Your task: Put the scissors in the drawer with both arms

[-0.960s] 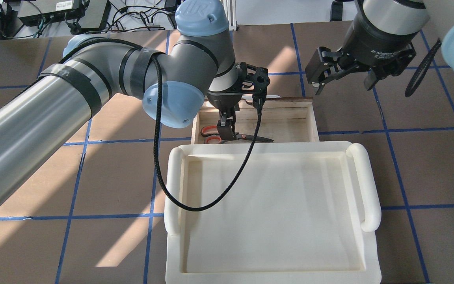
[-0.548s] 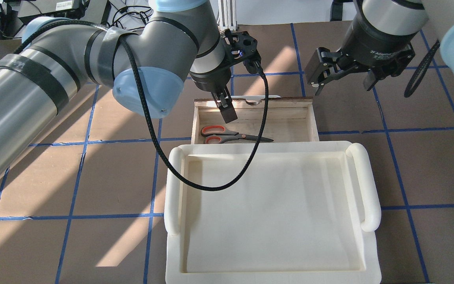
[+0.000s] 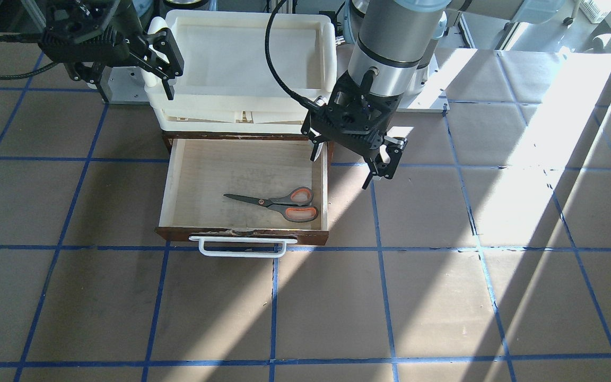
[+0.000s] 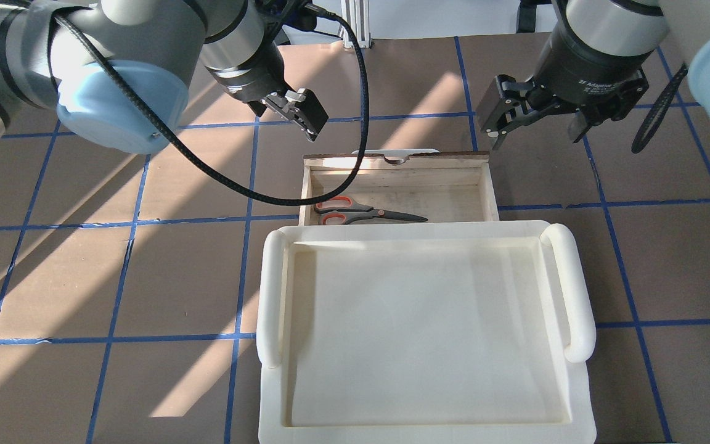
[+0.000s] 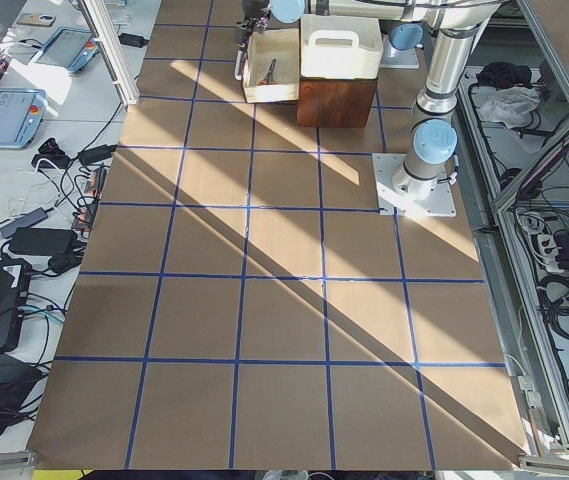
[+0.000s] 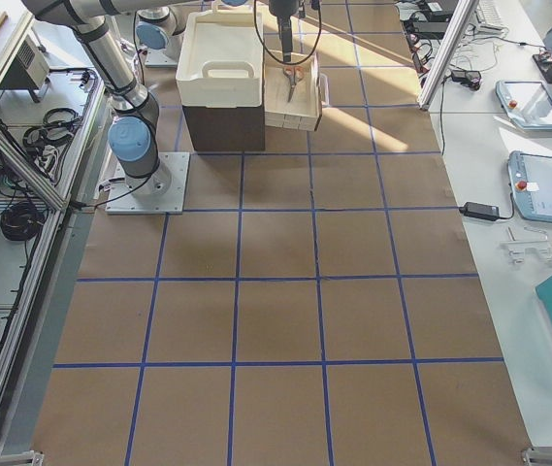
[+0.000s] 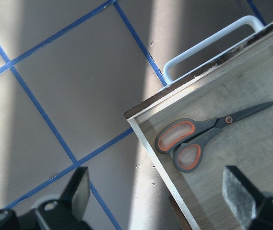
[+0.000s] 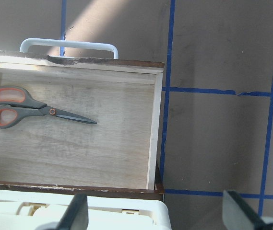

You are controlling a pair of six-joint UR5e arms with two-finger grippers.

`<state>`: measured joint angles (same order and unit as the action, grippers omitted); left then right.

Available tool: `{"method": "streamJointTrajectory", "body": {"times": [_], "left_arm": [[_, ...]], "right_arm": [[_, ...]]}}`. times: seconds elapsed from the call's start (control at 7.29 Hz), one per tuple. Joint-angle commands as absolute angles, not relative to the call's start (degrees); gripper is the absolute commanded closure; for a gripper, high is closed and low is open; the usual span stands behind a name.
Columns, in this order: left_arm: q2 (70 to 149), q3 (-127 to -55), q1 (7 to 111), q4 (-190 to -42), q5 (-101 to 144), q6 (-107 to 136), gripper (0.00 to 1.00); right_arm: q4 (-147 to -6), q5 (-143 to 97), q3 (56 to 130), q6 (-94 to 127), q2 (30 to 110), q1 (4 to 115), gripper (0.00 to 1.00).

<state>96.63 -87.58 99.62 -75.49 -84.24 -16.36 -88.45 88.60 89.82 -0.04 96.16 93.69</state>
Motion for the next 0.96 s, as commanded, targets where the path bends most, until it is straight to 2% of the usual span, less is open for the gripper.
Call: {"method": "streamJointTrajectory", "body": {"times": [0.0,0.14,0.82], "left_arm": [[94.6,-87.6,93.7,-77.7,-88.8,-11.3,0.0],[93.7,-87.9,93.2,-78.4,-94.0,-10.4,0.0],[90.9,-89.8,86.0,-81.6,-88.6,-7.3,0.0]], "right_arm": [[-88.3,88.6,89.8,-0.1,96.2,93.7,0.0],[-88.3,88.6,89.8,0.0,96.2,93.7,0.0],[-88.6,88.2,89.7,-0.1,96.2,93.7,0.0]]}}
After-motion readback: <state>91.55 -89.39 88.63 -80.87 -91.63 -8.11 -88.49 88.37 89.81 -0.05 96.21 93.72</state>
